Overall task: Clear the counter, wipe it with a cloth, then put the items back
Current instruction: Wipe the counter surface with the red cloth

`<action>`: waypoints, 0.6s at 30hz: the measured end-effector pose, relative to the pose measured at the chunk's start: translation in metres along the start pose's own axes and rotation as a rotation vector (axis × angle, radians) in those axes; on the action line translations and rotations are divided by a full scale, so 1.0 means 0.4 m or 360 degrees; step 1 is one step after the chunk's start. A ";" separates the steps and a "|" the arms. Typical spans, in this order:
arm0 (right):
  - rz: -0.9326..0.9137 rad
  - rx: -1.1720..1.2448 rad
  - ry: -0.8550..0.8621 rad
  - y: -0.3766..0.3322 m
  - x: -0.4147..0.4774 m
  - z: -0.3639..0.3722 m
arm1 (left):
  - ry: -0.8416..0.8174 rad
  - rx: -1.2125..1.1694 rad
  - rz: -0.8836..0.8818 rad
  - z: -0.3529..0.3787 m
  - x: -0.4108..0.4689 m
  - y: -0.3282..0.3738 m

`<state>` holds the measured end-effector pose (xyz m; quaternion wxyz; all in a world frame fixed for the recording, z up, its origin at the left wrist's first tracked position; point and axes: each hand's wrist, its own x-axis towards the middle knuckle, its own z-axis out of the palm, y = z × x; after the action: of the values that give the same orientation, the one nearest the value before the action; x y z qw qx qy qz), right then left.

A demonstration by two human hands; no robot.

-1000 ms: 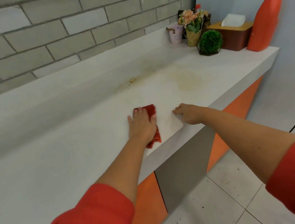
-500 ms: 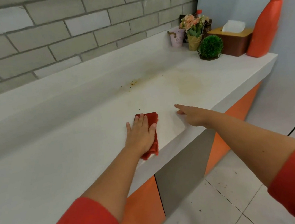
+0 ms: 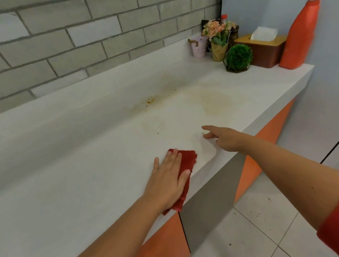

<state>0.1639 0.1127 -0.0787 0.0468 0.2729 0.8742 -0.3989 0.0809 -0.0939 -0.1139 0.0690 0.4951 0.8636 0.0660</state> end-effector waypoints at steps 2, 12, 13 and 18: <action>0.0010 -0.0009 -0.0012 -0.004 -0.002 -0.002 | 0.0013 -0.0053 -0.0053 0.008 0.061 0.031; -0.0088 -0.0748 0.0833 -0.127 -0.032 0.267 | 0.0425 -0.1261 -0.0196 -0.070 0.116 -0.038; -0.0060 -0.0767 0.0810 -0.134 -0.021 0.284 | 0.0564 -0.1214 -0.0220 -0.076 0.114 -0.078; -0.0059 -0.0799 0.0526 -0.156 0.071 0.257 | 0.0695 -0.0714 -0.0419 -0.074 0.138 -0.235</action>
<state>0.0939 0.0176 -0.1149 -0.0374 0.2982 0.9460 -0.1212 -0.0317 -0.0947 -0.1048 -0.0025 0.3259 0.8785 0.3494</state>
